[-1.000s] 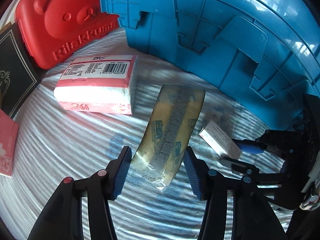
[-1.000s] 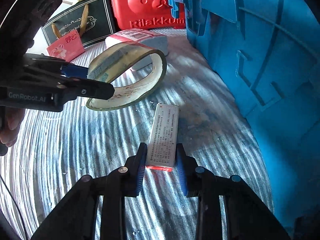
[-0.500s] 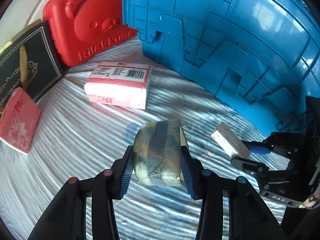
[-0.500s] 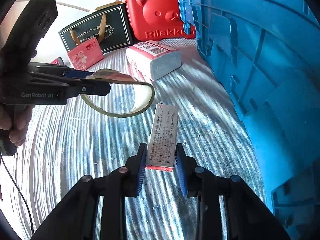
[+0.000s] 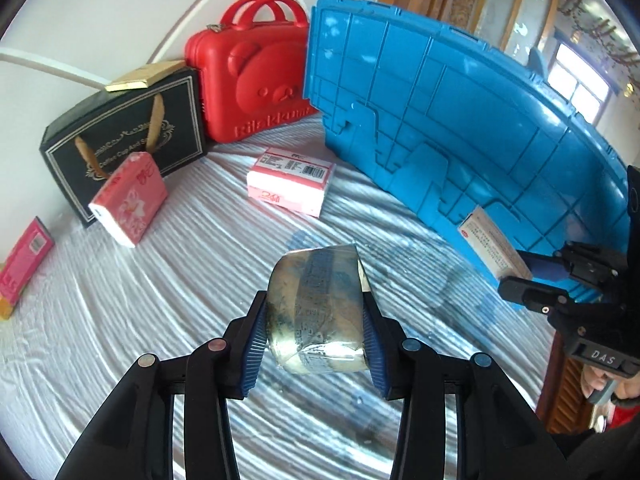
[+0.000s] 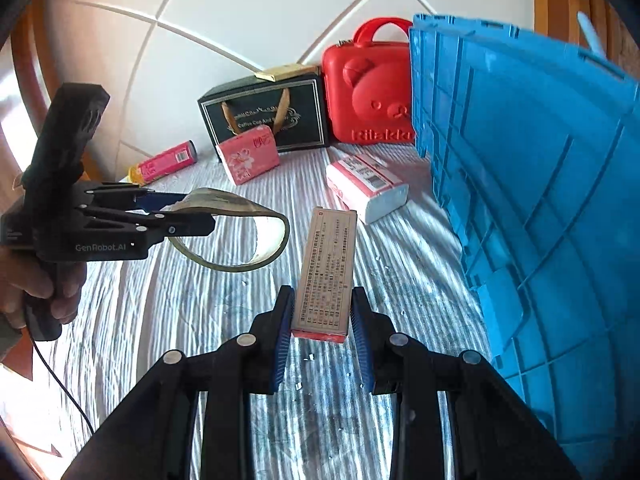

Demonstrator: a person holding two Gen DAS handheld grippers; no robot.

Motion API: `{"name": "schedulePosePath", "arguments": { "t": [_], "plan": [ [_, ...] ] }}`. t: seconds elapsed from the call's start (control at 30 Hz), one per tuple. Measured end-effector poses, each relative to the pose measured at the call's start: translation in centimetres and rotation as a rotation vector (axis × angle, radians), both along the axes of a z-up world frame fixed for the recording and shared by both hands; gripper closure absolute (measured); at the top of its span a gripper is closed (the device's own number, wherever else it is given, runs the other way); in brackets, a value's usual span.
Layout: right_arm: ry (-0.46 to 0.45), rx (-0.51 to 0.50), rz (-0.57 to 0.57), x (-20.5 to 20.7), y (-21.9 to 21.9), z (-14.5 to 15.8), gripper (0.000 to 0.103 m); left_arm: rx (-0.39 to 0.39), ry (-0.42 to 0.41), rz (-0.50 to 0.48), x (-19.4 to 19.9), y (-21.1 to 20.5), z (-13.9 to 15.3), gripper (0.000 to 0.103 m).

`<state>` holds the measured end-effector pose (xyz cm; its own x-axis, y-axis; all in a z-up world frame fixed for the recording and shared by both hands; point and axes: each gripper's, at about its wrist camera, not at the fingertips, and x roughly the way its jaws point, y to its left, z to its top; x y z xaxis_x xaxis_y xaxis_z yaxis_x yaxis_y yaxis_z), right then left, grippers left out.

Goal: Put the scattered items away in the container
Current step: 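Lift and carry the packet and medicine box with both tools over the blue crate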

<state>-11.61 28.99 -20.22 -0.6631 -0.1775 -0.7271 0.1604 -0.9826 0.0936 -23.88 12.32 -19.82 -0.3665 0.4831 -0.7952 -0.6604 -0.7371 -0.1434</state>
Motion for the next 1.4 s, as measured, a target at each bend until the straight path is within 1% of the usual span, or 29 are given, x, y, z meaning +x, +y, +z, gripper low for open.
{"name": "schedulePosePath", "arguments": {
  "t": [0.27,0.47,0.6,0.73,0.8,1.03,1.4],
  "plan": [
    [0.092,-0.002,0.066,3.6,-0.7,7.1,0.075,0.035,0.067,0.126,4.5,-4.6,6.6,0.061],
    [0.143,-0.01,0.123,5.8,-1.2,10.7,0.075,0.05,0.104,0.238,7.6,-7.8,10.9,0.061],
    [0.17,-0.012,0.162,6.9,-1.7,12.6,0.075,0.053,0.126,0.31,9.4,-9.5,12.9,0.061],
    [0.198,-0.016,0.191,7.8,-1.9,14.4,0.075,0.1,0.138,0.394,11.0,-11.4,14.5,0.061],
    [0.211,-0.019,0.207,8.1,-1.8,15.1,0.075,0.11,0.15,0.42,11.8,-11.9,15.3,0.061],
    [0.254,-0.025,0.254,8.9,-1.3,17.3,0.075,0.122,0.197,0.474,14.3,-12.7,18.1,0.061],
    [0.313,-0.062,0.298,8.8,0.7,20.1,0.075,0.122,0.291,0.525,16.8,-11.8,23.4,0.061]
  ]
}}
